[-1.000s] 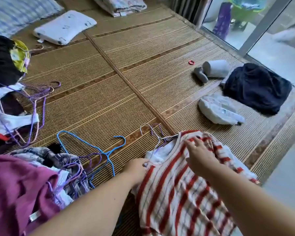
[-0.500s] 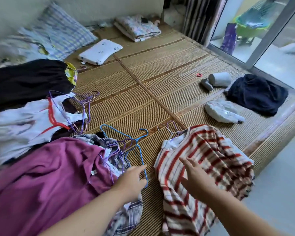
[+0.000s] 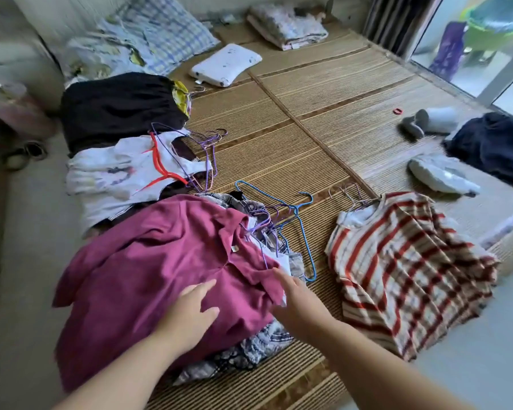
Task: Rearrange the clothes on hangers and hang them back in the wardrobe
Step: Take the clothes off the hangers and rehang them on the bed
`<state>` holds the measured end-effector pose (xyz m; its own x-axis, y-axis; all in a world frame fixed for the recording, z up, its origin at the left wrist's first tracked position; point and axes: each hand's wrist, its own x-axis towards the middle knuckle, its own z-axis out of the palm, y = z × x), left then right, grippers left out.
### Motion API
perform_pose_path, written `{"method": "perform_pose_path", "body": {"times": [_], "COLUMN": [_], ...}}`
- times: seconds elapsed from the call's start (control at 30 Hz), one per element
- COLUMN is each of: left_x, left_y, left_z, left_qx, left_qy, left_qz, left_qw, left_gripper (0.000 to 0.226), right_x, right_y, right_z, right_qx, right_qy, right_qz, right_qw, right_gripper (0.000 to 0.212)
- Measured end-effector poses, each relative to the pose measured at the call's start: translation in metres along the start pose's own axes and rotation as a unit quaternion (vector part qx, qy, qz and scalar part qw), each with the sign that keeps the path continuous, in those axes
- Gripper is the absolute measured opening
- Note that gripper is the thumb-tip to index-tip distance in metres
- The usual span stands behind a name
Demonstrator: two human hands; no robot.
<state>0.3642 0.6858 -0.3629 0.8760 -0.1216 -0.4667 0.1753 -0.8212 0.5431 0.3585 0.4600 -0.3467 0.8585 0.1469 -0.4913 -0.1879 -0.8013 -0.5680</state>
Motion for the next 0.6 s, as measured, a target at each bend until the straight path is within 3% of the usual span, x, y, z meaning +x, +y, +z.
{"method": "perform_pose_path", "body": {"times": [0.13, 0.23, 0.3, 0.43, 0.6], "left_x": [0.039, 0.071, 0.083, 0.101, 0.103], "left_y": [-0.048, -0.092, -0.116, -0.138, -0.135], "left_z": [-0.012, -0.017, -0.015, -0.002, -0.007], "left_qx": [0.044, 0.081, 0.109, 0.171, 0.174], "left_qy": [0.005, -0.017, -0.066, -0.148, -0.161], "left_qz": [-0.006, -0.025, -0.040, -0.024, -0.016], "left_qw": [0.999, 0.996, 0.991, 0.974, 0.971], "left_gripper": [0.062, 0.067, 0.069, 0.073, 0.071], "right_x": [0.057, 0.107, 0.135, 0.171, 0.160], "right_y": [-0.019, -0.026, -0.024, -0.013, -0.020], "right_z": [0.026, 0.046, 0.058, 0.072, 0.073], "right_qx": [0.004, 0.044, 0.010, 0.007, 0.153], "right_qy": [0.029, 0.075, 0.097, 0.144, 0.186], "right_qz": [0.043, 0.074, 0.131, 0.216, 0.189], "right_qw": [0.999, 0.993, 0.987, 0.966, 0.952], "right_gripper": [0.070, 0.035, 0.018, 0.022, 0.020]}}
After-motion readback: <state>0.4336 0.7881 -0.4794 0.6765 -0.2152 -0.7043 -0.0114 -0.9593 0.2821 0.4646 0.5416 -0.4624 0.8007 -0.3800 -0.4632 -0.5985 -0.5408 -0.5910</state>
